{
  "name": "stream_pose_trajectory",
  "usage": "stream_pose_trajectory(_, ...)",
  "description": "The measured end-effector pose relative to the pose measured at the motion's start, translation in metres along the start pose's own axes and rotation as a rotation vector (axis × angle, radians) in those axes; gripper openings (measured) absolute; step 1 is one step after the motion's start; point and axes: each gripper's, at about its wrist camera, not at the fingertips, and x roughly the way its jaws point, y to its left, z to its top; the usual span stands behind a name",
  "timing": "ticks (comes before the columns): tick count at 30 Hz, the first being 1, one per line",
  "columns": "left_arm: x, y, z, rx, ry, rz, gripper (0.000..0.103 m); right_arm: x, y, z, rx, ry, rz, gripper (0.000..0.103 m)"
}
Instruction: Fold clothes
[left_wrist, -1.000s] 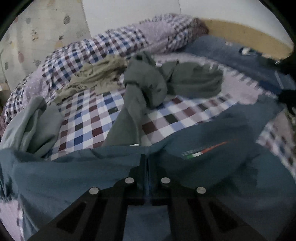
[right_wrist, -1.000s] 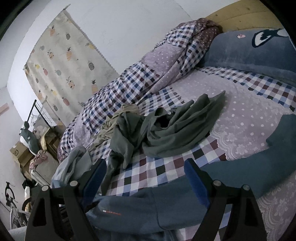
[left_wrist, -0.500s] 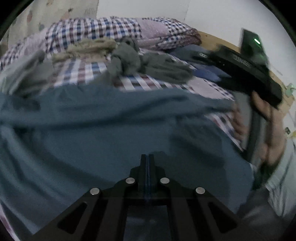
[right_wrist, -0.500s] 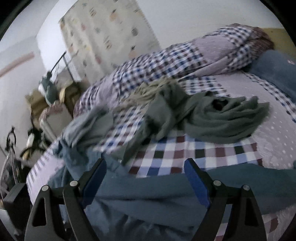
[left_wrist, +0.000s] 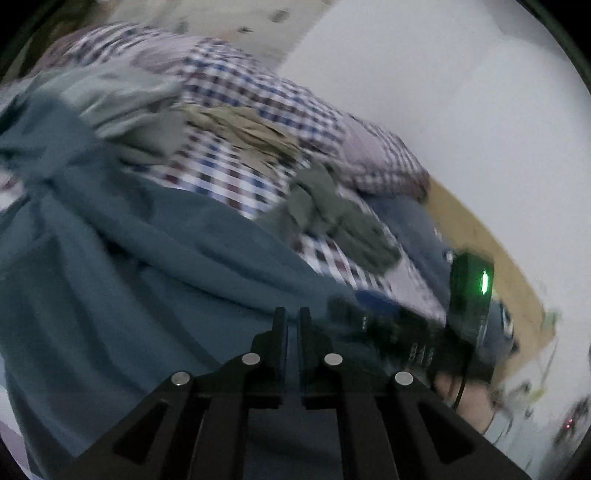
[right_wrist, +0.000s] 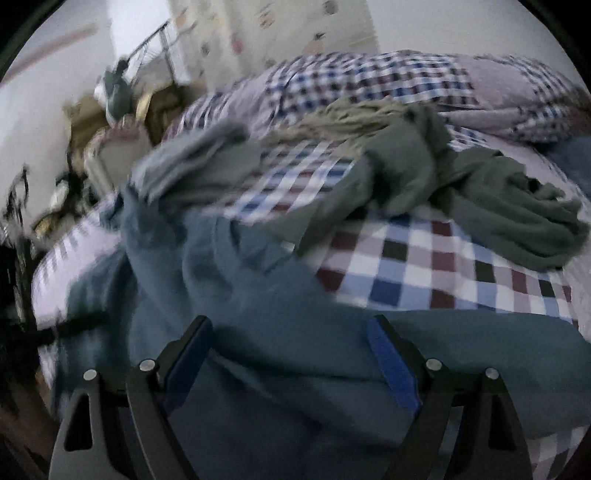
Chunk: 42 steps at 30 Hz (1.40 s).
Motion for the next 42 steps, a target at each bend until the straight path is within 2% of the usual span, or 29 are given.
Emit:
stream_pose_trajectory(2, 0.001, 0.01, 0.005, -0.034, -0.006, 0.009, 0.002, 0.008, 0.007, -0.005, -0.038, 0.023, -0.035, 0.081)
stream_pose_trajectory(3, 0.003, 0.014, 0.006, -0.044, -0.005, 0.014, 0.002, 0.011, 0.011, -0.007, -0.058, 0.035, -0.053, 0.073)
stream_pose_trajectory(6, 0.009, 0.021, 0.006, -0.056, 0.005, 0.029, 0.002, 0.008, 0.013, -0.01, -0.066, 0.026, -0.102, 0.034)
stream_pose_trajectory(8, 0.011, 0.023, 0.007, -0.059, 0.009, 0.035, 0.002, -0.001, 0.017, -0.01, -0.089, 0.011, -0.119, 0.018)
stream_pose_trajectory(12, 0.003, 0.029, 0.01, -0.075, -0.019, 0.023, 0.002, -0.032, 0.044, -0.012, -0.236, -0.021, -0.115, 0.012)
stream_pose_trajectory(15, -0.003, 0.034, 0.016, -0.096, -0.046, 0.005, 0.002, -0.056, 0.057, -0.022, -0.333, -0.025, -0.051, 0.012)
stream_pose_trajectory(18, 0.0, 0.03, 0.017, -0.089, -0.039, -0.008, 0.002, -0.073, 0.06, -0.034, -0.367, -0.013, 0.016, 0.012)
stream_pose_trajectory(23, 0.005, 0.022, 0.019, -0.068, -0.022, -0.025, 0.002, -0.074, 0.072, -0.062, -0.483, 0.118, 0.151, 0.02)
stream_pose_trajectory(26, 0.015, 0.013, 0.016, -0.029, 0.008, 0.005, 0.002, -0.077, 0.071, -0.067, -0.502, 0.155, 0.211, 0.037)
stream_pose_trajectory(27, 0.02, 0.011, 0.014, -0.02, 0.026, 0.019, 0.002, -0.08, 0.069, -0.065, -0.49, 0.158, 0.248, 0.049)
stream_pose_trajectory(28, 0.024, 0.01, 0.012, -0.011, 0.045, 0.035, 0.002, -0.084, 0.065, -0.062, -0.469, 0.156, 0.295, 0.056)
stream_pose_trajectory(31, 0.037, 0.009, 0.005, 0.004, 0.096, 0.083, 0.002, -0.097, 0.051, -0.054, -0.4, 0.11, 0.388, 0.055)
stream_pose_trajectory(33, 0.039, 0.011, 0.002, 0.001, 0.104, 0.091, 0.002, -0.105, 0.037, -0.042, -0.323, 0.032, 0.39, 0.056)
stream_pose_trajectory(37, 0.04, 0.016, -0.002, -0.011, 0.105, 0.095, 0.002, -0.099, 0.004, -0.013, -0.169, -0.057, 0.297, 0.058)
stream_pose_trajectory(39, 0.04, 0.016, -0.003, -0.006, 0.103, 0.1, 0.002, -0.09, -0.013, -0.002, -0.099, -0.064, 0.269, 0.058)
stream_pose_trajectory(42, 0.041, 0.016, -0.005, 0.005, 0.103, 0.106, 0.002, -0.072, -0.025, 0.009, -0.055, -0.023, 0.267, 0.056)
